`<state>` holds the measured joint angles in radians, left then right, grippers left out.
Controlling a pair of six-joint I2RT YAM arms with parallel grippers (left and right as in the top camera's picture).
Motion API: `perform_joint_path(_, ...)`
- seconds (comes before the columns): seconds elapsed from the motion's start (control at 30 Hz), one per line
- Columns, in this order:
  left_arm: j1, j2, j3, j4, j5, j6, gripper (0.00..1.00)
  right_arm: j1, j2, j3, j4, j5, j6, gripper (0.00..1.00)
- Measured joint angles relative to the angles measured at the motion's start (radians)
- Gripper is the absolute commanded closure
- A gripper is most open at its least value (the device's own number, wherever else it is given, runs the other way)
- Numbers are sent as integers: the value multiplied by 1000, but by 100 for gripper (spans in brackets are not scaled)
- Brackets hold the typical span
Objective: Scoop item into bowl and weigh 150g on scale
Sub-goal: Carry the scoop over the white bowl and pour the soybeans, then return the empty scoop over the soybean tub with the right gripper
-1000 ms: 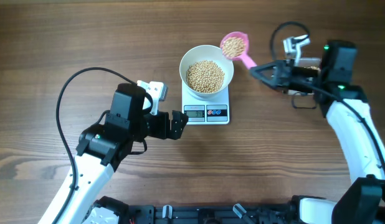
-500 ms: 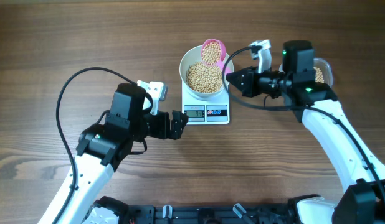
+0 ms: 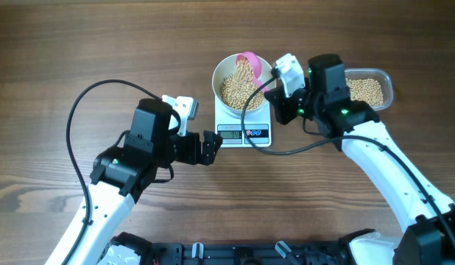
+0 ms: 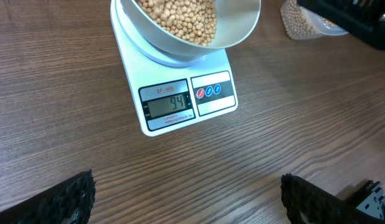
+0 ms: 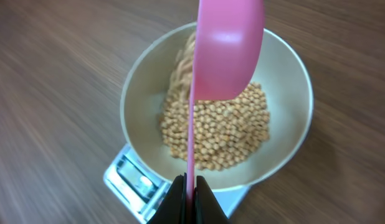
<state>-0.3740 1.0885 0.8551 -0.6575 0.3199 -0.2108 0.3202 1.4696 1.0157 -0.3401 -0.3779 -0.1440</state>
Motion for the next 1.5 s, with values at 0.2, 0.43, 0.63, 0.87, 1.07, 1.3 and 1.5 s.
perform_joint_path(0.2, 0, 0, 0, 0, 0, 0, 0, 11, 0, 0, -3, 106, -78, 96)
perform_joint_path(0.43, 0, 0, 0, 0, 0, 0, 0, 11, 0, 0, -3, 166, -176, 96)
perform_joint_path(0.63, 0, 0, 0, 0, 0, 0, 0, 46, 0, 0, -3, 188, -300, 96)
perform_joint_path(0.87, 0, 0, 0, 0, 0, 0, 0, 105, 0, 0, 12, 294, -382, 96)
perform_joint_path(1.07, 0, 0, 0, 0, 0, 0, 0, 105, -11, 0, 42, 327, -412, 96)
perform_joint_path(1.3, 0, 0, 0, 0, 0, 0, 0, 105, -30, 0, 53, 331, -417, 96)
perform_joint_path(1.5, 0, 0, 0, 0, 0, 0, 0, 103, -30, 0, 57, 325, -223, 96)
